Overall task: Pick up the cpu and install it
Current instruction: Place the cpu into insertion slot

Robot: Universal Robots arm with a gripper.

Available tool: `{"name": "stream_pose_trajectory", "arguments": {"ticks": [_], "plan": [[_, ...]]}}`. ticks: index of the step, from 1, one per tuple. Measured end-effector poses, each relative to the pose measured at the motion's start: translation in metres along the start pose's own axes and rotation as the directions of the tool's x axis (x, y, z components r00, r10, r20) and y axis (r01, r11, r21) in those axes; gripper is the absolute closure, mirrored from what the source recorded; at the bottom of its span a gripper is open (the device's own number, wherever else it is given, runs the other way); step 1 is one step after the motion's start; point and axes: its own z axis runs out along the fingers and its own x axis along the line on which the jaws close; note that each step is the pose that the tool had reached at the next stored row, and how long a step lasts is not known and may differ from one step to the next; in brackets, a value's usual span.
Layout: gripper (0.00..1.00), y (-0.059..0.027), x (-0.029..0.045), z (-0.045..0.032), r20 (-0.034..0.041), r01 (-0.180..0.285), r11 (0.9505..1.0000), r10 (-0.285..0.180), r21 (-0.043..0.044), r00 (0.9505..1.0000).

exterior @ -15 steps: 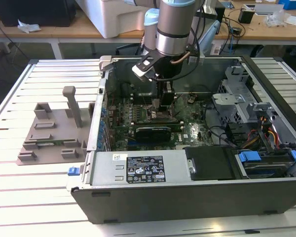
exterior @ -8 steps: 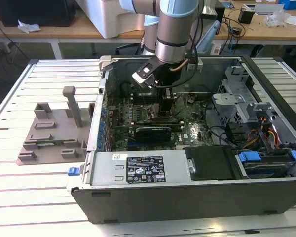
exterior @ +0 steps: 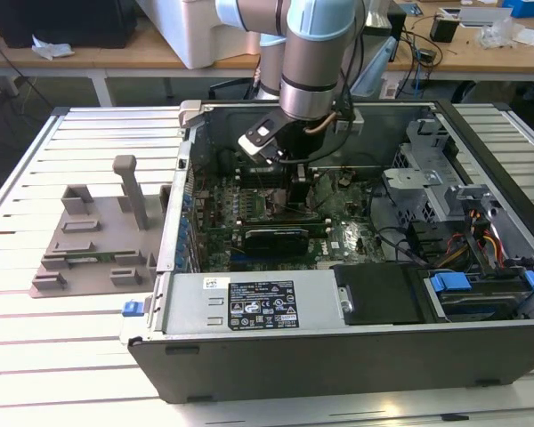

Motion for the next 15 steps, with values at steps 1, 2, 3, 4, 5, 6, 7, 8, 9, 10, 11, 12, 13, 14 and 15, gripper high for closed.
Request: {"name": "stream_pose_trajectory", "arguments": {"ticks": [1, 2, 3, 4, 5, 6, 7, 8, 9, 10, 11, 12, 13, 14, 15], "plan": [[0.45, -0.0001, 0.0, 0.0006, 0.0, -0.001, 1.0, 0.001, 0.0, 1.0], [0.45, -0.0001, 0.0001, 0.0015, -0.0001, -0.002, 1.0, 0.002, 0.0001, 1.0], [0.45, -0.0001, 0.0001, 0.0021, -0.0001, -0.002, 1.0, 0.002, 0.0001, 1.0], [0.45, -0.0001, 0.0001, 0.0023, 0.0, -0.002, 1.0, 0.002, 0.0002, 1.0], [0.45, -0.0001, 0.0001, 0.0025, 0.0, -0.003, 1.0, 0.003, 0.0002, 1.0], [0.45, 0.0, 0.0001, 0.0027, -0.0001, -0.003, 1.0, 0.003, 0.0002, 1.0], [0.45, 0.0, 0.0001, 0.0031, -0.0002, -0.003, 1.0, 0.003, 0.0002, 1.0], [0.45, 0.0, 0.0001, 0.0038, 0.0, -0.003, 1.0, 0.003, 0.0004, 1.0], [0.45, 0.0, 0.0001, 0.0043, 0.0001, -0.003, 1.0, 0.003, 0.0004, 1.0], [0.45, 0.0, 0.0001, 0.0048, 0.0002, -0.004, 1.0, 0.004, 0.0005, 1.0], [0.45, 0.0001, 0.0001, 0.0052, 0.0002, -0.004, 1.0, 0.004, 0.0004, 1.0], [0.45, 0.0001, 0.0002, 0.0053, 0.0, -0.004, 1.0, 0.004, 0.0003, 1.0], [0.45, 0.0001, 0.0002, 0.0054, -0.0001, -0.004, 1.0, 0.004, 0.0002, 1.0], [0.45, 0.0001, 0.0002, 0.0054, -0.0001, -0.004, 1.0, 0.004, 0.0002, 1.0], [0.45, 0.0001, 0.0002, 0.0054, -0.0002, -0.004, 1.0, 0.004, 0.0002, 1.0]]}}
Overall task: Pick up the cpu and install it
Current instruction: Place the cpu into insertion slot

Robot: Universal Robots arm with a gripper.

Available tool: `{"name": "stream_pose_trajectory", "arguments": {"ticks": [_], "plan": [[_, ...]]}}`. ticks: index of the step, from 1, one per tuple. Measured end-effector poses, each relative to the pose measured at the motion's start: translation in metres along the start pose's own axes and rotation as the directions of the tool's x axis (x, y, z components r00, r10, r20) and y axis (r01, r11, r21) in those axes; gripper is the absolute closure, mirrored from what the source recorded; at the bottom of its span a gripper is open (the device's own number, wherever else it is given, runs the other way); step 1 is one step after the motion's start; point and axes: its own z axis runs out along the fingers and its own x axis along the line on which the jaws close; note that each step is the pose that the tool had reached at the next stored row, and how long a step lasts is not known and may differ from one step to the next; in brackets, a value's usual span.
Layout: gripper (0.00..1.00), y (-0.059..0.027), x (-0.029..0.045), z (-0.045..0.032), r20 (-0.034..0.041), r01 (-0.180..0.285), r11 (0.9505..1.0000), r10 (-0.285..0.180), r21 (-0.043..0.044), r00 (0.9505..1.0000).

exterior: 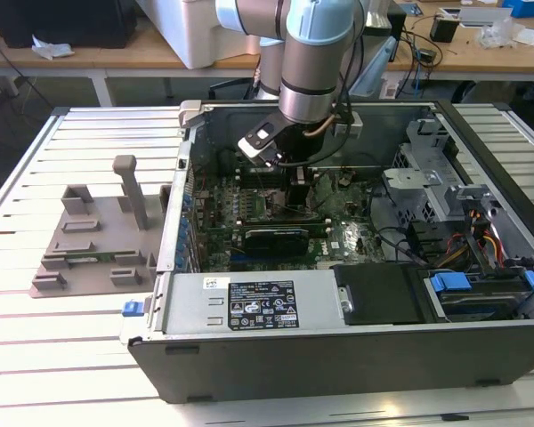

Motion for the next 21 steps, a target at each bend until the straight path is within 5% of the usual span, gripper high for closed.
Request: {"name": "stream_pose_trajectory", "arguments": {"ticks": [5, 21], "plan": [[0.38, 0.0001, 0.0001, 0.0004, -0.0008, 0.0, 1.0, 0.0, -0.0004, 1.0], [0.38, -0.001, 0.0022, -0.0011, -0.0065, 0.0, 1.0, 0.0, -0.0001, 1.0]]}}
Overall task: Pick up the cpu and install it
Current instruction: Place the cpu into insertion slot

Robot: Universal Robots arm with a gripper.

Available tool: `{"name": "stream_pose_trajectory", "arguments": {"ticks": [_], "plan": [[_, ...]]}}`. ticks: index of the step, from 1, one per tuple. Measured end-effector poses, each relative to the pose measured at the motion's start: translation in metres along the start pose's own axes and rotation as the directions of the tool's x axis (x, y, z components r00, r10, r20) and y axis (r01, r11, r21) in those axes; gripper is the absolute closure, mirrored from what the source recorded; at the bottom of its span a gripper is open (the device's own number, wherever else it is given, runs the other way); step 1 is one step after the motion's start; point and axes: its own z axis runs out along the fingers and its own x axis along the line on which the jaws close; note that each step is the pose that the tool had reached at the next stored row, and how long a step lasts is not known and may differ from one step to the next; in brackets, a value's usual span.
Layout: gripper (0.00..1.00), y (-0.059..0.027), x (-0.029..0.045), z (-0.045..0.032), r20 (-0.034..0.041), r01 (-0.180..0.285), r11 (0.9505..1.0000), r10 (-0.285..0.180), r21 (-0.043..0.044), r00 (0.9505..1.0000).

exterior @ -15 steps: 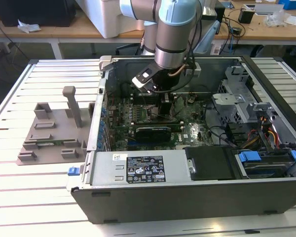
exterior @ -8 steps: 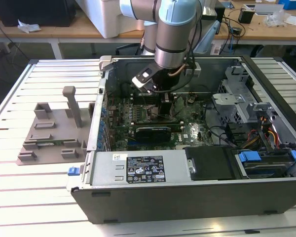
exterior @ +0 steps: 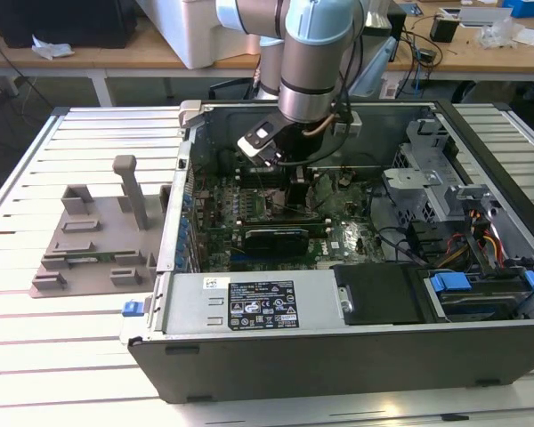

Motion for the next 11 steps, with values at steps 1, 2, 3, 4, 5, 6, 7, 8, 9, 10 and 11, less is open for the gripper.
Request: {"name": "stream_pose_trajectory", "arguments": {"ticks": [1, 2, 3, 4, 5, 6, 7, 8, 9, 10, 11], "plan": [[0.38, -0.0001, -0.001, -0.0011, -0.0034, 0.0, 1.0, 0.0, 0.0002, 1.0], [0.38, -0.0002, -0.0015, -0.0022, -0.0058, 0.0, 1.0, 0.0, 0.0001, 1.0], [0.38, 0.0, -0.002, -0.0025, -0.0092, 0.001, 1.0, -0.001, 0.0, 1.0], [0.38, 0.0007, -0.0054, -0.0025, -0.0276, 0.002, 1.0, -0.002, 0.001, 0.9996], [0.38, 0.0017, -0.008, -0.0024, -0.0327, 0.002, 1.0, -0.002, 0.0029, 0.9995], [0.38, 0.0045, -0.0082, -0.0025, -0.0333, 0.001, 1.0, -0.001, 0.0068, 0.9994], [0.38, 0.007, -0.0088, -0.0024, -0.0345, -0.001, 0.9999, 0.001, 0.0103, 0.9994], [0.38, 0.007, -0.0117, -0.002, -0.0347, -0.001, 0.9999, 0.001, 0.0102, 0.9994], [0.38, 0.007, -0.0118, -0.0021, -0.036, -0.001, 0.9999, 0.001, 0.0105, 0.9994], [0.38, 0.0071, -0.0118, -0.002, -0.0459, 0.0, 0.9999, 0.0, 0.0104, 0.9989], [0.38, 0.0071, -0.0117, -0.0019, -0.0543, 0.0, 0.9999, 0.0, 0.0102, 0.9985]]}}
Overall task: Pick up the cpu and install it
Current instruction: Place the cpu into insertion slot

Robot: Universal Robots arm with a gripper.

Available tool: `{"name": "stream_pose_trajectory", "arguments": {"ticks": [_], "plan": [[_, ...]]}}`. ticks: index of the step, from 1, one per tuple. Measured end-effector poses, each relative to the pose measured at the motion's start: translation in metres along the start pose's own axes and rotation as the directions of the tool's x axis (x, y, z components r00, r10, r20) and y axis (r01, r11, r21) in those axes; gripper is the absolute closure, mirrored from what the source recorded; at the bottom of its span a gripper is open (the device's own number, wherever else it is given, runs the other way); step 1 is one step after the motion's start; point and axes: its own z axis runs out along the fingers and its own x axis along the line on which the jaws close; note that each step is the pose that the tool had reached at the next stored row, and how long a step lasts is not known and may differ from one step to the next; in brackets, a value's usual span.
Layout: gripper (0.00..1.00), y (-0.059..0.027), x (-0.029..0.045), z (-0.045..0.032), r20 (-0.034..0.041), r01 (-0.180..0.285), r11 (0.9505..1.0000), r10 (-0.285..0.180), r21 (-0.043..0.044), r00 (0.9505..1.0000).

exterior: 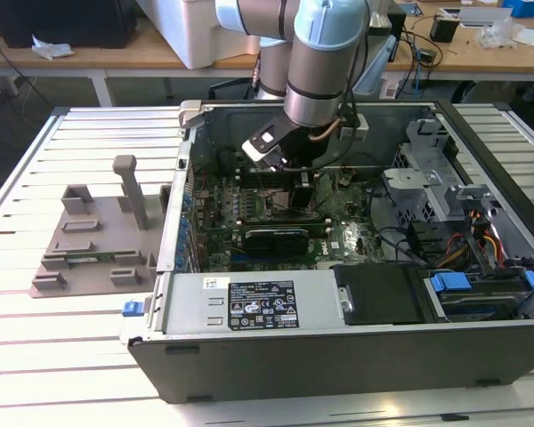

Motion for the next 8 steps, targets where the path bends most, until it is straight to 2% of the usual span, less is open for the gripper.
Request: {"name": "stream_pose_trajectory", "arguments": {"ticks": [2, 8], "plan": [[0.38, 0.0002, 0.0, 0.0, -0.0182, -0.001, 1.0, 0.001, 0.0, 0.9998], [0.38, 0.0015, -0.0017, -0.0001, -0.0187, -0.005, 1.0, 0.005, 0.0005, 0.9998]]}}
